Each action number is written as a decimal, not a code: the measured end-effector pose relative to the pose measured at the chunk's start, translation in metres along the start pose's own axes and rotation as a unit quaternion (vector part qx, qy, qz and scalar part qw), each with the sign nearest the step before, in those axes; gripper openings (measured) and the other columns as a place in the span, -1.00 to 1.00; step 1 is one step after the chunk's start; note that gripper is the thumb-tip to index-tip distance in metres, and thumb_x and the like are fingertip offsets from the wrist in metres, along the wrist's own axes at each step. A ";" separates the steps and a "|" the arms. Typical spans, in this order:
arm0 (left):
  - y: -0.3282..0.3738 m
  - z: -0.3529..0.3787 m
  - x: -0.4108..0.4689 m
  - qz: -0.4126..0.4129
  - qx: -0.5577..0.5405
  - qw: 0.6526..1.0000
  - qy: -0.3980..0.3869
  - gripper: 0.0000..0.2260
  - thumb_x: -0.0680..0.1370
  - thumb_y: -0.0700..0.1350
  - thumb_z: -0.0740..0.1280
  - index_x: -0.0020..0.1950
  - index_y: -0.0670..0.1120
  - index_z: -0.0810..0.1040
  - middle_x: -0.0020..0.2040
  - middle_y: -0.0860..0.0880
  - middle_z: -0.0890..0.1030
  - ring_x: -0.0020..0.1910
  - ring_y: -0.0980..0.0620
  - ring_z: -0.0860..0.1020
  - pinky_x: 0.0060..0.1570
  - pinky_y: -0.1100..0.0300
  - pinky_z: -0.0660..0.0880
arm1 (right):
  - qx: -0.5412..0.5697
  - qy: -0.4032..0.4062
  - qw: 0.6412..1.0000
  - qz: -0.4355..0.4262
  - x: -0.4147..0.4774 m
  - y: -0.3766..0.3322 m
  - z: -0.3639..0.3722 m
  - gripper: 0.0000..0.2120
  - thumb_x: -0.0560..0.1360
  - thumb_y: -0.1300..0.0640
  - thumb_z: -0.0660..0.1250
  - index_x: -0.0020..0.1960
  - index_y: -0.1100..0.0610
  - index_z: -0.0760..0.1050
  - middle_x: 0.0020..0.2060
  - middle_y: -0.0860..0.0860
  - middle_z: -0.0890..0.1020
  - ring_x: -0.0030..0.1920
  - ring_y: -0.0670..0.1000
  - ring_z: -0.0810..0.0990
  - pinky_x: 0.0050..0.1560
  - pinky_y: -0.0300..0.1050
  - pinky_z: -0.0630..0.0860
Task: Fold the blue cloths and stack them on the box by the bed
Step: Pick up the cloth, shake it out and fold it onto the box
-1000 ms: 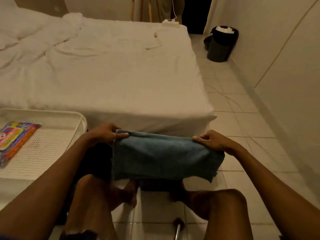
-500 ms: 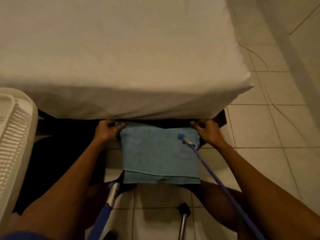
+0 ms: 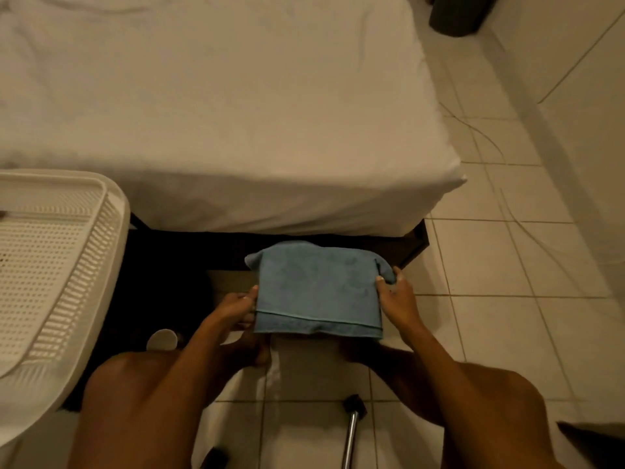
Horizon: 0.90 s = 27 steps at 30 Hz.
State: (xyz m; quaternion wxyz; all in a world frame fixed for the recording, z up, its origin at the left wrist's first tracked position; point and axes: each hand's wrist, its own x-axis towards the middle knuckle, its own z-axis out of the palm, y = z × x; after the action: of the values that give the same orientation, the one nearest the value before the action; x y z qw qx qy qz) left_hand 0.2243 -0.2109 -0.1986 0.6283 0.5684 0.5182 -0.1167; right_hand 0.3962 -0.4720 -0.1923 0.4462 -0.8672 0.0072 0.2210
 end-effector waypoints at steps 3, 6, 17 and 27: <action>-0.008 0.004 0.000 0.011 -0.011 1.000 0.026 -0.67 0.64 0.04 0.23 -0.21 -0.13 0.52 -0.53 0.00 0.31 -0.62 0.11 0.23 -0.53 0.32 0.20 | 0.027 -0.012 0.999 0.037 -0.008 0.011 0.005 -0.40 0.61 -0.10 0.24 0.54 0.14 0.20 0.40 0.15 0.46 0.36 0.18 0.48 0.34 0.12 0.45; -0.014 0.004 -0.001 0.020 0.008 0.998 0.054 -0.74 0.63 -0.06 0.27 -0.21 -0.15 0.56 -0.44 -0.08 0.38 -0.59 0.08 0.28 -0.62 0.36 0.23 | 0.050 -0.036 0.994 0.092 -0.011 0.025 0.010 -0.36 0.61 -0.22 0.15 0.54 0.14 0.20 0.43 0.18 0.44 0.38 0.20 0.46 0.38 0.19 0.42; -0.016 -0.003 -0.019 0.034 -0.043 0.992 0.114 -0.77 0.53 -0.12 0.42 -0.25 -0.13 0.44 -0.22 -0.14 0.53 -0.20 -0.10 0.55 -0.43 0.20 0.51 | -0.091 -0.009 0.991 -0.100 -0.040 0.013 0.015 -0.42 0.58 -0.02 0.30 0.52 0.13 0.23 0.36 0.16 0.45 0.32 0.16 0.49 0.30 0.02 0.46; -0.017 -0.005 -0.050 0.005 -0.091 0.996 0.023 -0.80 0.63 -0.07 0.23 -0.13 -0.11 0.53 -0.19 -0.17 0.50 -0.38 -0.01 0.42 -0.43 0.24 0.31 | -0.260 -0.031 0.905 -0.335 -0.079 -0.029 0.052 -0.64 0.55 0.05 0.34 0.31 0.10 0.46 0.18 0.07 0.44 0.19 0.08 0.44 0.16 0.02 0.50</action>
State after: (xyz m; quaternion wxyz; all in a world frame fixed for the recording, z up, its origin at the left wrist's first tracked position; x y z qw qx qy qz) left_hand 0.1878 -0.2344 -0.1687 0.6660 0.5142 0.5378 -0.0528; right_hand 0.3110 -0.4290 -0.1656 0.2528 -0.8963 -0.3556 0.0790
